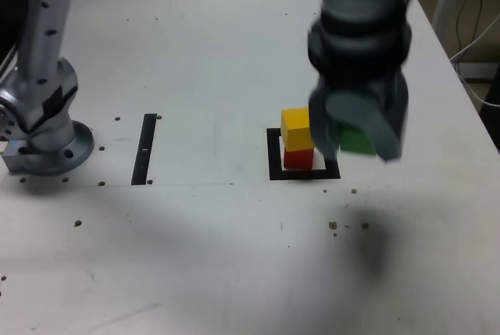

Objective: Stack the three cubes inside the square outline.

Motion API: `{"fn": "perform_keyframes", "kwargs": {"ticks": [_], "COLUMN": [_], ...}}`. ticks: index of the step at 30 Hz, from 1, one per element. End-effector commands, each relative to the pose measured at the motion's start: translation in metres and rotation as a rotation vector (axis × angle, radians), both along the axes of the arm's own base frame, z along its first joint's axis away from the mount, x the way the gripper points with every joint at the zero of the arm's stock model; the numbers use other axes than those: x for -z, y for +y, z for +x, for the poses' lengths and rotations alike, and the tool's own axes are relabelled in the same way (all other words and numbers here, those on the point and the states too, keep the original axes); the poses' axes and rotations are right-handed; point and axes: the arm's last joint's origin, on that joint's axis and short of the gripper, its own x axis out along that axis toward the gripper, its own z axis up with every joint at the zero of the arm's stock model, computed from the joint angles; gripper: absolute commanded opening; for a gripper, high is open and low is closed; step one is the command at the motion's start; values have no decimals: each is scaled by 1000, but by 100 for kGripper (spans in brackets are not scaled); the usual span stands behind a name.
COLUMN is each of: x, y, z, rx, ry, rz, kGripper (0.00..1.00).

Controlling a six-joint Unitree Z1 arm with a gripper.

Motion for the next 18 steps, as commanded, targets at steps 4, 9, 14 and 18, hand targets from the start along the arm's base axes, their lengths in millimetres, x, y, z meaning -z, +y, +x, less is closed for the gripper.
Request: {"fn": "perform_keyframes", "kwargs": {"ticks": [4,9,14,18], "x": [-42,-29,-16,-9], "y": [42,73,76,74], "z": [-32,-45,-43,-39], "rx": [-28,-83,-93,-93], "ry": [-17,63,76,80], "rz": [28,42,26,19], "kGripper": [12,12,12,12]}}
